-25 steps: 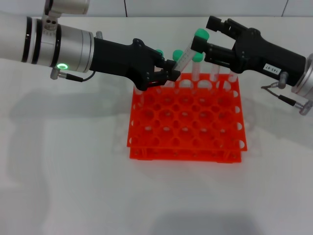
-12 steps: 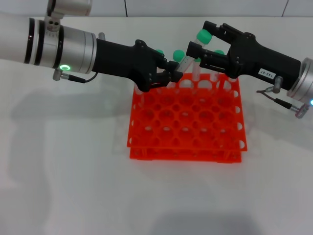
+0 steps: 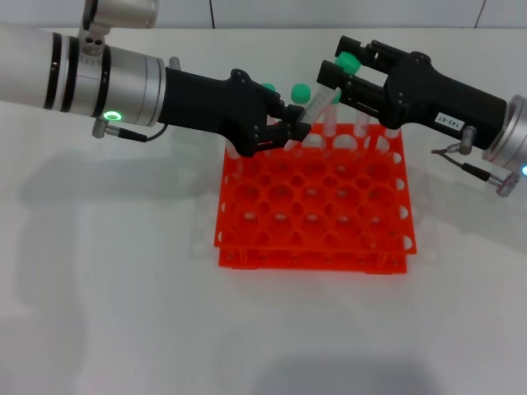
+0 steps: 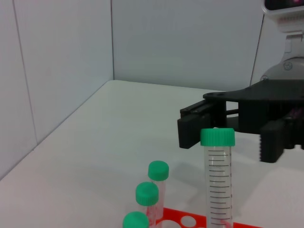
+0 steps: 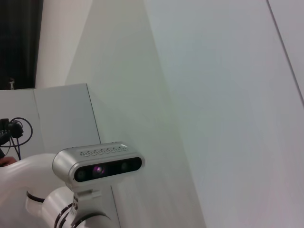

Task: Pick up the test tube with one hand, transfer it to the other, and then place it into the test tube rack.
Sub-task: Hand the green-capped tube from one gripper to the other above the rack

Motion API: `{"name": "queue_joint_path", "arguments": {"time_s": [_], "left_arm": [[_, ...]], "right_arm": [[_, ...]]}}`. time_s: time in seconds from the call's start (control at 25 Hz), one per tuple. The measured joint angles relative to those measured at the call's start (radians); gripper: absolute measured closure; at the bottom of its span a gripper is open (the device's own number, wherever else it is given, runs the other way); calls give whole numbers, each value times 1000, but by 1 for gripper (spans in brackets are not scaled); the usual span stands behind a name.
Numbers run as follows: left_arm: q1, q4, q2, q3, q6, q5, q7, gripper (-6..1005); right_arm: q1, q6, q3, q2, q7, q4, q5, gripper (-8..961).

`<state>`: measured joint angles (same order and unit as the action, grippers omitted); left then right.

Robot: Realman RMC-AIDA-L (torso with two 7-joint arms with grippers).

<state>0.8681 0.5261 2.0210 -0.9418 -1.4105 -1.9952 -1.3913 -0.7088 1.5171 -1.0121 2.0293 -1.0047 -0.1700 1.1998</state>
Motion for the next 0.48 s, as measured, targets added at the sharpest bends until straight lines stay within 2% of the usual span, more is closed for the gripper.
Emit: {"name": "queue_joint_path", "arguments": {"time_s": [0.16, 0.36, 0.48], "left_arm": [[0, 0, 0, 0, -2, 0, 0, 729], [0, 0, 3, 0, -1, 0, 0, 726], [1, 0, 4, 0, 0, 0, 0, 724]], "right_arm": [[-4, -1, 0, 0, 0, 0, 0, 302], [-6, -3, 0, 0, 0, 0, 0, 572], [-6, -14, 0, 0, 1, 0, 1, 585]]}}
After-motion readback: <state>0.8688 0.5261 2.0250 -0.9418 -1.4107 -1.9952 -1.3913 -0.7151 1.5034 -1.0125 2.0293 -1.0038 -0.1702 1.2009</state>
